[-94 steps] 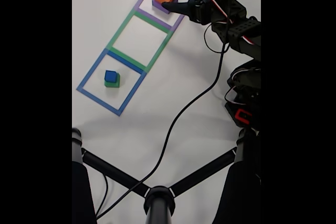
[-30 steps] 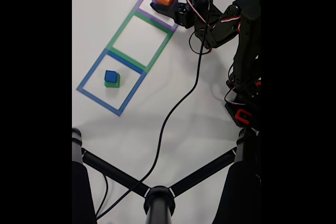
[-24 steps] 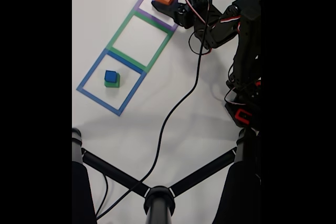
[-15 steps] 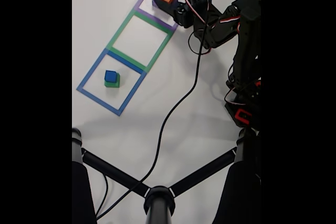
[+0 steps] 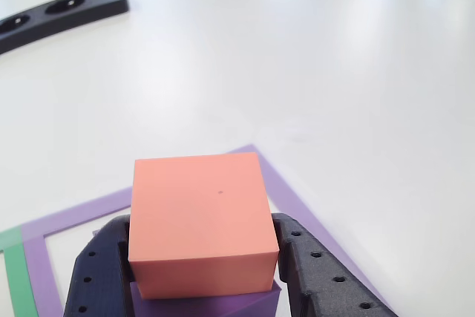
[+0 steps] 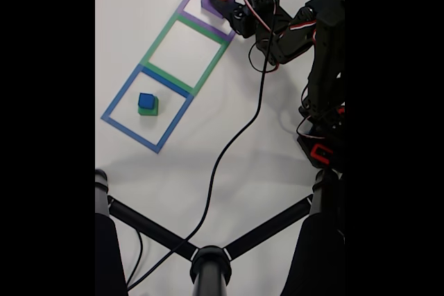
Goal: Tower of hanoi
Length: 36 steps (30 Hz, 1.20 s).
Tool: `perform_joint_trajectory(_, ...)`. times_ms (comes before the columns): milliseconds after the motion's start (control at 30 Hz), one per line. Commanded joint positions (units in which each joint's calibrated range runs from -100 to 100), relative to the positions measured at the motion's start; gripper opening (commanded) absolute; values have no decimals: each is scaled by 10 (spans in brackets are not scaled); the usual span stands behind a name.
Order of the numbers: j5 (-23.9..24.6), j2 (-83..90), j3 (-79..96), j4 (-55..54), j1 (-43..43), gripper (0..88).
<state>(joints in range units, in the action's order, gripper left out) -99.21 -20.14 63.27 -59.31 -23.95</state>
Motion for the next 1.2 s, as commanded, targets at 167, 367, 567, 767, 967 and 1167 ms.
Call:
perform_joint_trajectory(167,-8,112,7,67,16,116)
perform_joint_trajectory(367,-8,265,15,218,31,115)
perform_joint_trajectory(567,-8,438,-21,475,32,113)
perform_joint_trajectory(767,-8,592,-86,756,35,108)
perform_joint_trajectory(967,-8,657,-254,1049,52,101)
perform_joint_trajectory(1167,-8,670,-459,1290,84,95)
